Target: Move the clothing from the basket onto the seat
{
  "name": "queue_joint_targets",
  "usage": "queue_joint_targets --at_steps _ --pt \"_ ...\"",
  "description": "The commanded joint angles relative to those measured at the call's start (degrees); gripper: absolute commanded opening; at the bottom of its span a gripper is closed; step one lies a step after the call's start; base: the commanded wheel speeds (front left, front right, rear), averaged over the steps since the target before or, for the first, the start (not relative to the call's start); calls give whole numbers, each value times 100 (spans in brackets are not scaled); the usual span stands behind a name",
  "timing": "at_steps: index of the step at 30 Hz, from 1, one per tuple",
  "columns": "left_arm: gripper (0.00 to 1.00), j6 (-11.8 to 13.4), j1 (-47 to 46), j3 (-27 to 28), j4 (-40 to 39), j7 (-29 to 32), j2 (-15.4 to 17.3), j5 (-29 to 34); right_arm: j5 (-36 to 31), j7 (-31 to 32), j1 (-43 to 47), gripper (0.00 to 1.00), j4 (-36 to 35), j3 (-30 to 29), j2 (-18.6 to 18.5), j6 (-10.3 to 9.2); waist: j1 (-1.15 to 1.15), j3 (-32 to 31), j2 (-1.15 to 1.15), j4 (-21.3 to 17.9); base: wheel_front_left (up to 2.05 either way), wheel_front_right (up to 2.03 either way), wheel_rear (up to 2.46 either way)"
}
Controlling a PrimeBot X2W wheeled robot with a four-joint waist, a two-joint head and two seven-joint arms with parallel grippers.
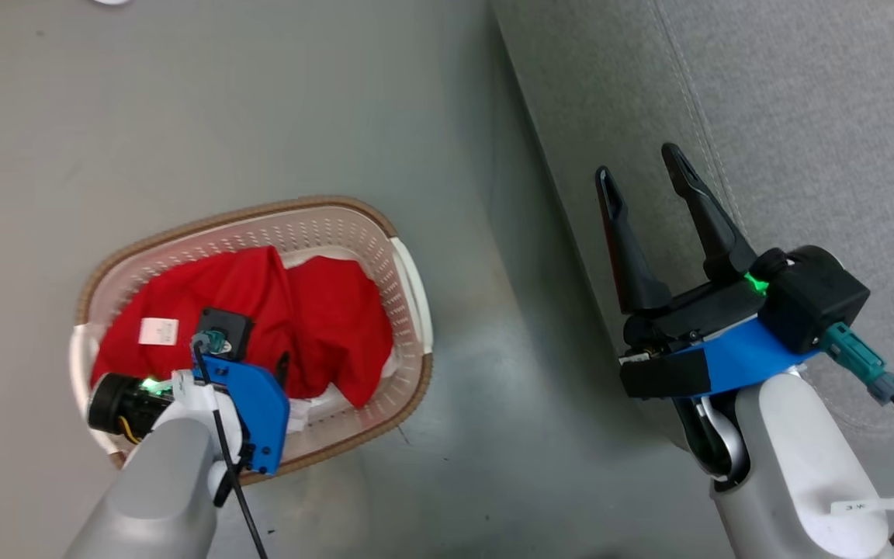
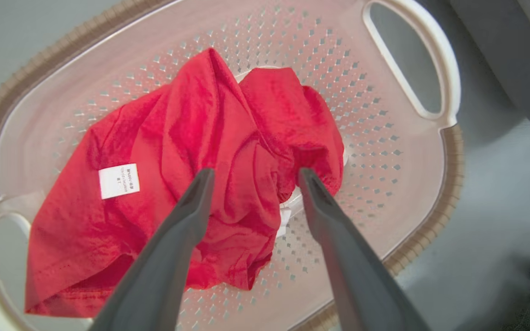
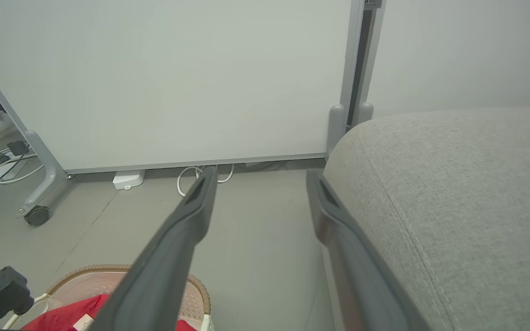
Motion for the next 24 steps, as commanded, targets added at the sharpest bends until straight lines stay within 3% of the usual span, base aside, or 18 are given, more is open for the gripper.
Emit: queue_joint_targets --at_steps 1,6,11,17,19,24 --pt "100 -11 -174 -36 114 36 92 49 99 -52 -145 100 22 53 -11 3 -1 327 0 -327 0 0 0" --pt "100 43 -355 -96 408 65 236 98 283 -123 -232 100 75 136 -10 3 -1 535 0 -523 0 0 0" --pt "100 382 -554 -127 738 151 346 186 441 -168 -282 100 135 198 -10 3 -1 742 0 -679 0 0 0" --pt "100 619 -733 -166 1019 269 432 233 568 -170 -314 100 38 250 -10 3 -1 913 0 -798 0 0 0" --pt "0 570 -766 -177 1086 339 415 198 584 -170 -310 100 7 256 -10 3 -1 939 0 -815 0 0 0" --pt "0 491 -859 -227 1153 295 394 158 603 -169 -302 100 -14 236 -10 3 -1 967 0 -821 0 0 0"
